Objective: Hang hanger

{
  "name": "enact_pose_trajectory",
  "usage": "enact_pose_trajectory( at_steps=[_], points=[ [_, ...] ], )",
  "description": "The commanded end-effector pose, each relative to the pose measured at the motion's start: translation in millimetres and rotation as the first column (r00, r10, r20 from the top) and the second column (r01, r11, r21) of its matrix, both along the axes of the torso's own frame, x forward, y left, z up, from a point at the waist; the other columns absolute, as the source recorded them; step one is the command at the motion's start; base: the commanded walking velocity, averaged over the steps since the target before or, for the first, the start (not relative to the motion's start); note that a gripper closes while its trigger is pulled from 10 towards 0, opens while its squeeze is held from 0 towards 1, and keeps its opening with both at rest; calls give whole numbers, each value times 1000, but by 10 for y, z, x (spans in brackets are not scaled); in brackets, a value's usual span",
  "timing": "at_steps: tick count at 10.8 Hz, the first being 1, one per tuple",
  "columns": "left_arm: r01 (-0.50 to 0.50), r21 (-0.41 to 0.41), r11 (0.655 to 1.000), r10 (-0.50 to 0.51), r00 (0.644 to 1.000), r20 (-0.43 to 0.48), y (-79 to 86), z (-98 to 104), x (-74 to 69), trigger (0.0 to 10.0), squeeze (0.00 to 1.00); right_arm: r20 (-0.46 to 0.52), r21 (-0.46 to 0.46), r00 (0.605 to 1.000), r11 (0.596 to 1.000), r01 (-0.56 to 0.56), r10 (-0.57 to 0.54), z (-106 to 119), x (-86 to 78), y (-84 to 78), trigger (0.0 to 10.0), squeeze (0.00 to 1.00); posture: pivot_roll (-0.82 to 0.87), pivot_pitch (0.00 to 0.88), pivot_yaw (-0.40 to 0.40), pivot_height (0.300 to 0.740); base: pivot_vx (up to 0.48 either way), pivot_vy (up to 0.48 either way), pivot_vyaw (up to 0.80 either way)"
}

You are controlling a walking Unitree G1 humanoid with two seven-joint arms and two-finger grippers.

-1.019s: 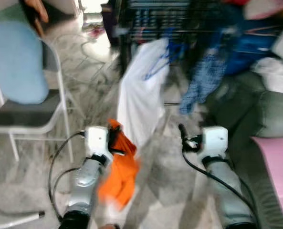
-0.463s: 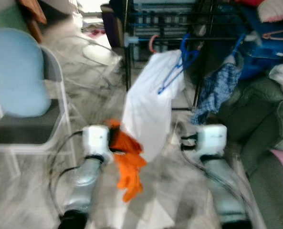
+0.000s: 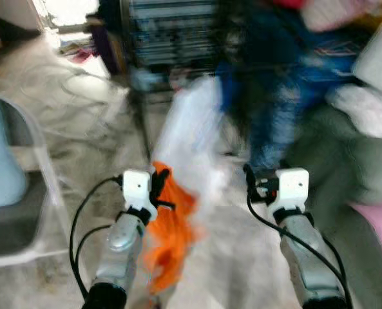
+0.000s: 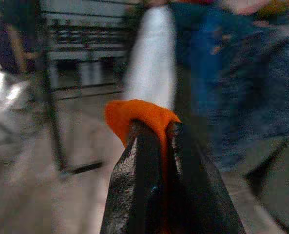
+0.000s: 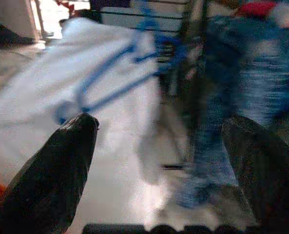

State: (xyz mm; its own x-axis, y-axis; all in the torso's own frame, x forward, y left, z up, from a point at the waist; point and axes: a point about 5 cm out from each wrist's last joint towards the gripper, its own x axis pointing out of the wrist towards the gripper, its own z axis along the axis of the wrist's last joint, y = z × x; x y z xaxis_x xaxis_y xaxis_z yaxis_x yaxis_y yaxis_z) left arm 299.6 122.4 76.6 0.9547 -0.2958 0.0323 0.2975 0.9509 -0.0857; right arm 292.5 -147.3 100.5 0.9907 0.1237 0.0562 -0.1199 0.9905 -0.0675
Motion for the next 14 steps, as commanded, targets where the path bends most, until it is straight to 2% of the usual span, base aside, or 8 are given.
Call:
enact_pose_trajectory(
  at_steps=[1, 3, 5, 6, 10, 12, 14],
  points=[
    [-4, -4, 1000, 4, 1000, 20, 13, 38, 10, 10000, 0, 0, -9, 1000, 1000, -13, 13, 3, -5, 14, 10000, 0, -22, 145, 1, 740, 401, 262, 0],
    [-9, -3, 1000, 9, 1000, 21, 16, 45, 11, 10000, 0, 1, -14, 1000, 1000, -26, 26, 5, -5, 26, 10000, 0, -15, 146, -2, 740, 409, 131, 0],
    [-12, -8, 1000, 12, 1000, 28, 22, 53, 0, 10000, 0, 11, -38, 999, 998, -40, 41, 16, 8, 46, 10000, 0, -10, 148, -4, 740, 0, 0, 0],
    [-16, -6, 1000, 16, 999, 32, 32, 64, 9, 10000, 0, 24, -70, 996, 994, -78, 80, 38, 24, 117, 10000, 0, -6, 153, -4, 740, 0, 0, 0],
    [-17, 9, 1000, 17, 999, 47, 63, 103, -25, 10000, 0, 35, -44, 994, 994, -100, 102, 108, 90, 226, 10000, 0, 1, 221, 2, 740, 0, 0, 0],
    [-21, 24, 1000, 20, 999, 41, 82, 97, -58, 10000, 0, 64, -58, 991, 991, -118, 122, 197, 183, 333, 10000, 0, 8, 249, 8, 740, 0, 0, 603],
    [-21, 29, 999, 20, 999, 34, 96, 90, -93, 10000, 0, 81, -48, 994, 997, -63, 67, 284, 311, 315, 10000, 0, 25, 259, 8, 740, 0, 0, 0]
  ],
)
